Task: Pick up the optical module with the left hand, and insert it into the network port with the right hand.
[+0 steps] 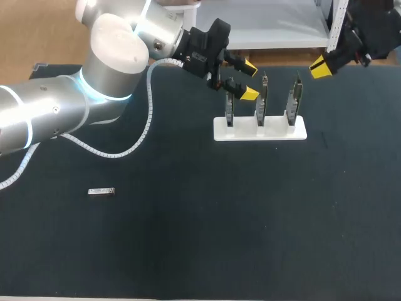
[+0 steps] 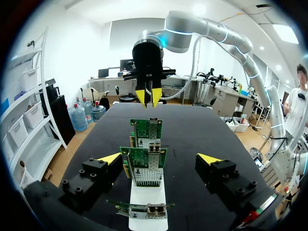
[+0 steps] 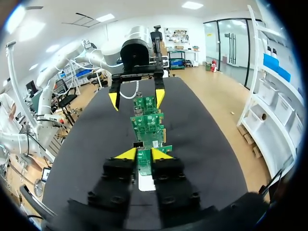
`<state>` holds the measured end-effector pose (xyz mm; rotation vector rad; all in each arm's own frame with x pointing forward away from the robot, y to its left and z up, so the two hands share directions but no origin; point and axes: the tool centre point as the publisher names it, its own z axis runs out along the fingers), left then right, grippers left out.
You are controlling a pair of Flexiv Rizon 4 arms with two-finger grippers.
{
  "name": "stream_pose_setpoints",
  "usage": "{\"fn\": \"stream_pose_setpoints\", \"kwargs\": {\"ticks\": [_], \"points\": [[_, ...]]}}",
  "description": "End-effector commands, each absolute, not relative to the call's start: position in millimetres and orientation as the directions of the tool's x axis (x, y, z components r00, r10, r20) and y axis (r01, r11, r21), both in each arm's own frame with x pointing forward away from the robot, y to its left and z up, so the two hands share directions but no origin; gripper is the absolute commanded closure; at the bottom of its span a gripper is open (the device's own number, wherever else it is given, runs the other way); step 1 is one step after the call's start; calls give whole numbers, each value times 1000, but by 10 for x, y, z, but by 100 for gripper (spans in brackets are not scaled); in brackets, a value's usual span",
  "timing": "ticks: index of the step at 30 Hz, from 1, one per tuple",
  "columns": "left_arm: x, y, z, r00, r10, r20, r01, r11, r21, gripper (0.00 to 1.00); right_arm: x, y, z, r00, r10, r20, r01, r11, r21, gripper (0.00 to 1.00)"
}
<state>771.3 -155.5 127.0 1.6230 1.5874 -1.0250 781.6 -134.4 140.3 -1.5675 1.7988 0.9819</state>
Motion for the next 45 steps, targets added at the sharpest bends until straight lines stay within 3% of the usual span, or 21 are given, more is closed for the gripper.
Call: {"fn": "stream_pose_setpoints", "kwargs": {"ticks": [1, 28, 33, 36, 45], "points": [[7729, -1564, 1275, -34, 500, -865, 995, -68, -79, 0, 7771, -1340, 1404, -164, -579, -799, -985, 58, 159, 0], [7721, -1489, 1463, -3, 482, -876, 997, -63, -38, 0, 7771, -1340, 1404, -164, -579, -799, -985, 58, 159, 0], [7719, -1351, 1688, 41, 477, -878, 999, -42, 24, 0, 7771, -1340, 1404, -164, -579, -799, -985, 58, 159, 0], [7681, -1192, 1830, 124, 543, -830, 992, -38, 123, 0, 7771, -1340, 1404, -164, -579, -799, -985, 58, 159, 0], [7462, -364, 2255, 173, 681, -711, 961, 42, 273, 0, 7771, -1340, 1404, -164, -579, -799, -985, 58, 159, 0]]}}
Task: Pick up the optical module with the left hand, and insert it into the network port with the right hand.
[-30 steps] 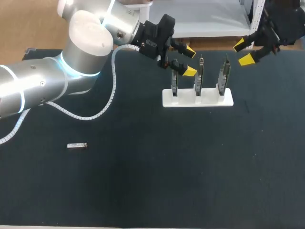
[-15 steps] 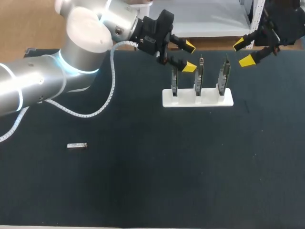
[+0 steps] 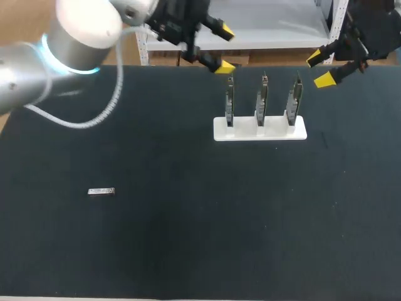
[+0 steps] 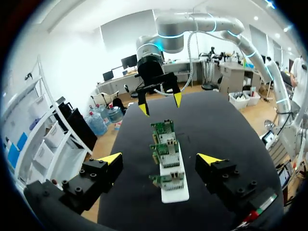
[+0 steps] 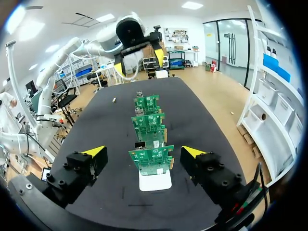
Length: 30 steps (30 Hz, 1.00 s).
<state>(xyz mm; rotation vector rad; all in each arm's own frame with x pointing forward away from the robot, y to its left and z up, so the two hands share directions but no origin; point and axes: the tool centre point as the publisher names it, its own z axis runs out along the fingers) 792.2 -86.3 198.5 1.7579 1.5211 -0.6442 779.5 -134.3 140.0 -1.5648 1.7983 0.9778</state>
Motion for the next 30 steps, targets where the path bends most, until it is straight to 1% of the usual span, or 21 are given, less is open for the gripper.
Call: {"fn": "stream_pose_setpoints", "kwargs": {"ticks": [1, 7, 11, 15, 21, 23, 26, 30], "points": [[7426, -269, 2277, 173, 695, -698, 958, 46, 283, 0, 7771, -1340, 1404, -164, -579, -799, -985, 58, 159, 0], [7144, 280, 2268, 126, 785, -607, 942, 97, 321, 0, 7771, -1340, 1404, -164, -579, -799, -985, 58, 159, 0], [6926, 553, 2194, 84, 821, -565, 938, 126, 323, 0, 7771, -1340, 1404, -164, -579, -799, -985, 58, 159, 0], [6713, 760, 2169, 62, 829, -555, 931, 152, 331, 0, 7771, -1340, 1404, -164, -579, -799, -985, 58, 159, 0], [6397, 1063, 2027, -10, 895, -445, 914, 189, 358, 0, 7771, -1340, 1404, -164, -579, -799, -985, 58, 159, 0], [6291, 1146, 1955, -27, 924, -382, 898, 190, 398, 0, 7771, -1340, 1404, -164, -579, -799, -985, 58, 159, 0], [6176, 1249, 1868, -70, 935, -347, 881, 221, 419, 0, 7771, -1340, 1404, -164, -579, -799, -985, 58, 159, 0], [6056, 1353, 1726, -122, 938, -326, 880, 254, 401, 0, 7771, -1340, 1404, -164, -579, -799, -985, 58, 159, 0]]}}
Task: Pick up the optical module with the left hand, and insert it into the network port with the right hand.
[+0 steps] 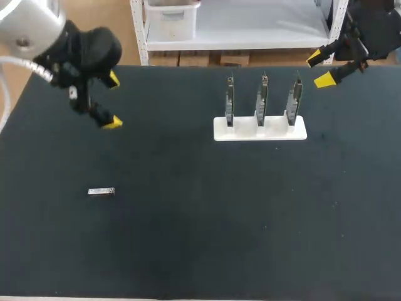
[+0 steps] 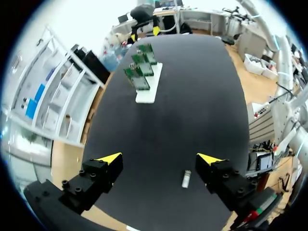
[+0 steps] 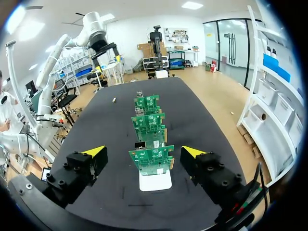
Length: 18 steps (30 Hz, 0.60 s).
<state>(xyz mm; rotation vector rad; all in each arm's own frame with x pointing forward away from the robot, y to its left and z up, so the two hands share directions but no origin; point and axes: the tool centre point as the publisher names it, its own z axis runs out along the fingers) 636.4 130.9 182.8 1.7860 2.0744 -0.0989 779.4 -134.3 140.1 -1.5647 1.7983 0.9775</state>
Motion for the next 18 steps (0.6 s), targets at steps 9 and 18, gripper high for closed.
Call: {"fn": "stream_pose_setpoints", "kwargs": {"ticks": [9, 18], "points": [[5905, 1513, 1381, -160, 948, -275, 910, 250, 332, 0, 7771, -1340, 1404, -164, -579, -799, -985, 58, 159, 0], [5862, 1731, 1056, -175, 961, -212, 945, 225, 236, 0, 7771, -1340, 1404, -164, -579, -799, -985, 58, 159, 0]]}}
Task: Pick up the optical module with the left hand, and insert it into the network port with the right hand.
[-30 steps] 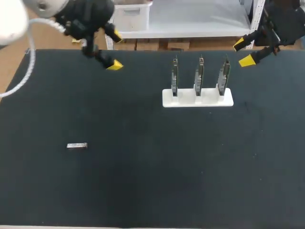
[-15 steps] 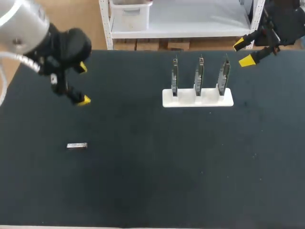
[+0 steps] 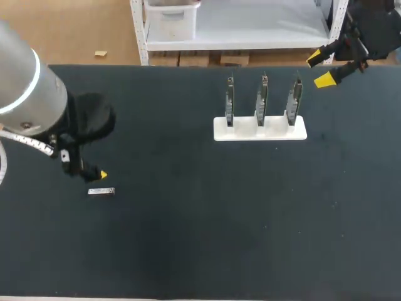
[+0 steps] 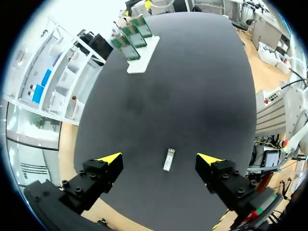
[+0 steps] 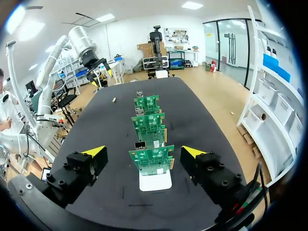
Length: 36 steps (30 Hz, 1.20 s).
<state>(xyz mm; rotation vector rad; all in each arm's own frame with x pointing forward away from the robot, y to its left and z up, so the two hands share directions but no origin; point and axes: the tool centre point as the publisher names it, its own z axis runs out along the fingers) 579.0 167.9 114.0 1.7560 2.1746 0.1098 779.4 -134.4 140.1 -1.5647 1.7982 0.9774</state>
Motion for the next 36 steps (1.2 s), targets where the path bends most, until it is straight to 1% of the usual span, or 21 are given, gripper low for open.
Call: {"fn": "stream_pose_setpoints", "kwargs": {"ticks": [1, 7, 13, 20, 30, 36], "points": [[5860, 1759, 1019, -179, 960, -215, 947, 228, 225, 0, 7771, -1340, 1404, -164, -579, -799, -985, 58, 159, 0], [5846, 1868, 801, -189, 960, -209, 965, 221, 141, 0, 7771, -1340, 1404, -164, -579, -799, -985, 58, 159, 0], [5866, 1893, 730, -173, 970, -173, 974, 194, 118, 0, 7771, -1340, 1404, -164, -579, -799, -985, 58, 159, 0], [5815, 1973, 557, -163, 983, -90, 982, 170, 81, 0, 7771, -1340, 1404, -164, -579, -799, -985, 58, 159, 0], [5718, 2012, 402, -193, 977, -92, 978, 199, 61, 0, 7771, -1340, 1404, -164, -579, -799, -985, 58, 159, 0], [5653, 2062, 327, -181, 982, -56, 982, 183, 45, 0, 7771, -1340, 1404, -164, -579, -799, -985, 58, 159, 0]]}}
